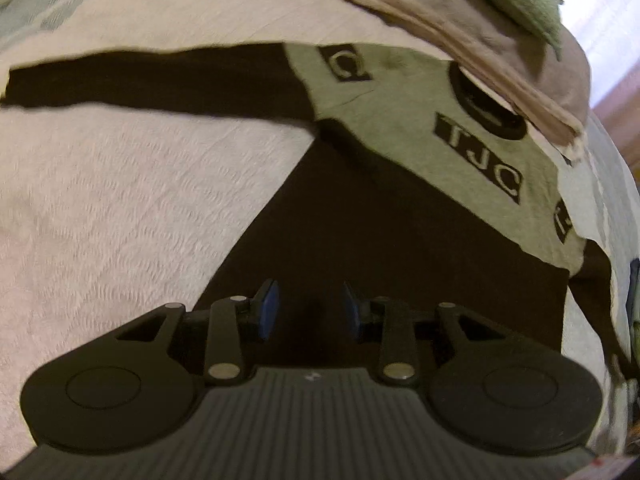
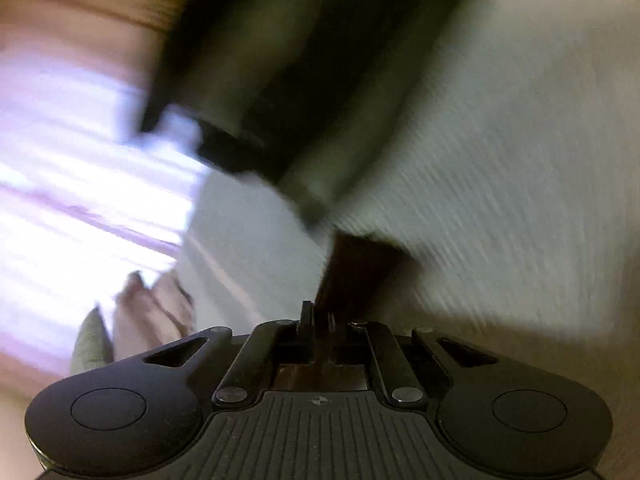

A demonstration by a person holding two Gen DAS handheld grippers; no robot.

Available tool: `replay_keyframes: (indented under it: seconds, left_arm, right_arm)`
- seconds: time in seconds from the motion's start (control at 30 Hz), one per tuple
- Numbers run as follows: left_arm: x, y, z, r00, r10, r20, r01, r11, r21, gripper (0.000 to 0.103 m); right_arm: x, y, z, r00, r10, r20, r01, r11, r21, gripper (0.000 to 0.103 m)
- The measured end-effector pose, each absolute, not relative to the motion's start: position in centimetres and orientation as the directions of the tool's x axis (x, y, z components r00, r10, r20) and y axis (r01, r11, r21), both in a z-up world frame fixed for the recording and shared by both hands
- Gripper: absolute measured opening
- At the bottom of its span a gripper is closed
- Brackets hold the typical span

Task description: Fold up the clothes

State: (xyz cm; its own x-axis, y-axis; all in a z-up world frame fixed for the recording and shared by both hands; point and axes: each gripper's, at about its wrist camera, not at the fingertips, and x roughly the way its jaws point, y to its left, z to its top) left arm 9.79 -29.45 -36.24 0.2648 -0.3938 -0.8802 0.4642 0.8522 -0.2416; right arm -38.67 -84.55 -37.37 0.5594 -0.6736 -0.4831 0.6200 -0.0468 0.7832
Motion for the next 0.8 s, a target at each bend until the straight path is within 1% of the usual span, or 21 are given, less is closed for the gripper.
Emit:
replay_keyframes:
  seconds: [0.03,0.07,0.1,0.17,0.27,0.3,0.33,0.4,0.43,0.47,0.5,0.53,0.57,0.63,0.73,0.8]
  left_arm:
    - [9.7,-29.7,-35.9,0.268,-0.392,-0.88,0.48,0.847,-0.231,0.03]
    - [9.7,-29.8,-35.7,0.27,-0.391,-0.88,0.494,0.841,-0.222,0.03]
    - [9.7,-29.9,-35.5,0.266,-0.391,-0.881,0.51,0.833,-0.216,0.03]
    - [9.5,-30.4,-35.9,0.254,-0.385,-0.887,0.539,0.818,-0.201,0.03]
    - [9.2,-30.7,-37.2,0.217,-0.371,-0.903,0.549,0.811,-0.201,0.03]
    - [9.1,-30.7,-37.5,0.209,-0.362,-0.908,0.548,0.813,-0.197,0.03]
    - [9.1,-30.5,-37.8,0.199,-0.357,-0.913,0.551,0.811,-0.197,0.03]
    - [9.2,-29.7,-37.8,0.2,-0.345,-0.917,0.562,0.807,-0.181,0.033]
    - [9.4,-29.2,-37.8,0.208,-0.333,-0.92,0.569,0.806,-0.163,0.035]
    - [9.6,-28.6,-37.6,0.213,-0.322,-0.922,0.575,0.805,-0.148,0.036]
    - [10.0,-27.8,-37.4,0.217,-0.311,-0.925,0.574,0.807,-0.137,0.039]
    - [10.4,-26.9,-37.3,0.209,-0.298,-0.931,0.572,0.81,-0.131,0.041]
    - [10.7,-26.2,-37.2,0.209,-0.291,-0.934,0.569,0.812,-0.126,0.041]
    - [10.9,-24.5,-37.0,0.205,-0.281,-0.937,0.583,0.804,-0.114,0.046]
    - [10.9,-22.3,-37.3,0.178,-0.296,-0.938,0.61,0.782,-0.131,0.054]
    - [10.9,-20.9,-38.0,0.15,-0.314,-0.937,0.619,0.769,-0.159,0.056]
  right_arm:
    - [-39.3,-84.4,-35.4,0.547,-0.712,-0.44,0.632,0.007,0.775,0.002]
    - [-40.0,-84.5,-33.8,0.528,-0.739,-0.419,0.656,0.042,0.753,0.002]
    - [-40.6,-84.9,-33.1,0.513,-0.744,-0.429,0.687,0.056,0.725,0.002]
    - [-40.7,-85.9,-34.4,0.515,-0.701,-0.494,0.735,0.064,0.675,0.002]
    - [-39.5,-87.2,-39.6,0.44,-0.58,-0.685,0.827,-0.035,0.561,0.002]
    - [-39.4,-87.1,-41.2,0.42,-0.547,-0.724,0.835,-0.079,0.544,0.002]
    - [-39.5,-86.8,-42.4,0.419,-0.534,-0.734,0.824,-0.117,0.555,0.002]
    - [-39.8,-86.1,-43.1,0.433,-0.553,-0.712,0.779,-0.169,0.604,0.005]
    - [-39.9,-85.7,-43.0,0.442,-0.551,-0.708,0.754,-0.198,0.626,0.015]
    - [-39.9,-85.4,-42.7,0.451,-0.546,-0.706,0.738,-0.218,0.639,0.022]
    - [-39.8,-85.0,-42.1,0.462,-0.54,-0.704,0.729,-0.221,0.648,0.04]
    - [-39.5,-84.7,-41.1,0.474,-0.532,-0.702,0.734,-0.202,0.649,0.053]
    - [-38.8,-83.8,-40.2,0.49,-0.516,-0.702,0.752,-0.158,0.64,0.055]
    - [-36.4,-81.6,-38.8,0.569,-0.418,-0.708,0.783,0.014,0.621,0.055]
    - [-31.3,-75.6,-38.4,0.681,-0.12,-0.723,0.723,0.27,0.636,0.055]
    - [-28.7,-70.9,-39.6,0.706,0.075,-0.704,0.654,0.312,0.689,0.055]
